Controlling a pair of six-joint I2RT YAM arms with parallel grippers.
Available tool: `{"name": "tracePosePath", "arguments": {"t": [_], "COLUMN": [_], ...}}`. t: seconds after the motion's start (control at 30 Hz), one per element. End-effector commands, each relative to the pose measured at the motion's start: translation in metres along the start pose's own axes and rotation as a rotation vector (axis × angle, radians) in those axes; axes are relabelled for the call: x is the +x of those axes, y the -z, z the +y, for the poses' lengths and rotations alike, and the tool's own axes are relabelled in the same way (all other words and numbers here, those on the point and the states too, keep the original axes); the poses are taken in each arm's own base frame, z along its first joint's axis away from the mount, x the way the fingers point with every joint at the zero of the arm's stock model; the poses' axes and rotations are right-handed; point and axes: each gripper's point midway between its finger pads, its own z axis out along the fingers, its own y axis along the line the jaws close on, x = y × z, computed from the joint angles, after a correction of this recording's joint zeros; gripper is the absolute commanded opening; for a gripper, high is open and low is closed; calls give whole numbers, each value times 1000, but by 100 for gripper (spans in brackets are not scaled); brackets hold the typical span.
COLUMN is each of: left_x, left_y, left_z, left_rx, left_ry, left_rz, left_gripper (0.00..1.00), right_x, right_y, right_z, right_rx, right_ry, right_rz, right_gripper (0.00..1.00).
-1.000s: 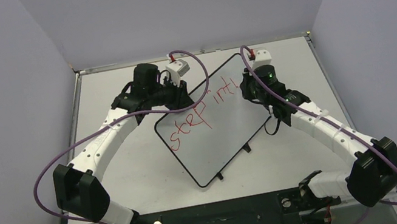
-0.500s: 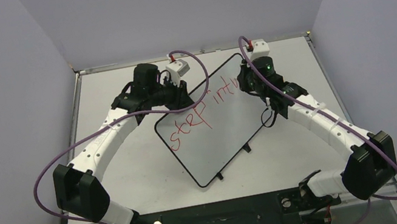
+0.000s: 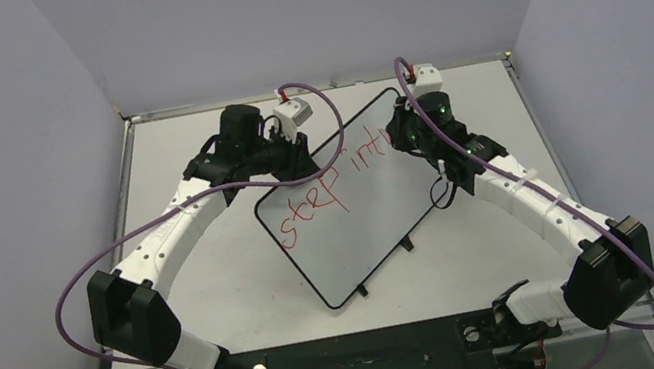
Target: Write a sentence on the whiteboard
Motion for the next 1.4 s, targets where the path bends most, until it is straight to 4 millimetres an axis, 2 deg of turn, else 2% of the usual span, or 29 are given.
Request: {"name": "tracePosePath", "arguments": {"t": [0.0, 0.27, 0.57, 0.7, 0.93, 1.0, 1.13, 1.23, 1.37], "left_x": [-40, -39, -40, -42, -48, -49, -50, -50, -51], "left_y": [13, 12, 14, 17, 22, 22, 24, 24, 24], "left_z": [8, 8, 6, 3, 0, 1, -1, -1, -1], "left_rx": [-64, -62, -63, -65, -67, -69, -68, -70, -70], "left_ry": [-186, -182, -184, -189, -192, -193, -192, -192, -190], "left_rz": [-135, -132, -136, -147, -169, -171, -177, -180, -184], "left_gripper": [0, 0, 0, 0, 0, 0, 0, 0, 0], "right_x": [-19, -26, -50, -48, -25, -12, 10, 29, 44], "right_y": [8, 20, 68, 80, 96, 105, 119, 123, 131], "right_z": [24, 24, 17, 23, 47, 66, 90, 95, 103], "right_rx": [-83, -77, -63, -110, -221, -286, -395, -434, -491], "right_ry": [-17, -18, -7, -4, 46, 105, 136, 131, 105], "right_rz": [-48, -74, -151, -147, -119, -105, -88, -77, -85], "right_gripper": [0, 0, 0, 0, 0, 0, 0, 0, 0]}}
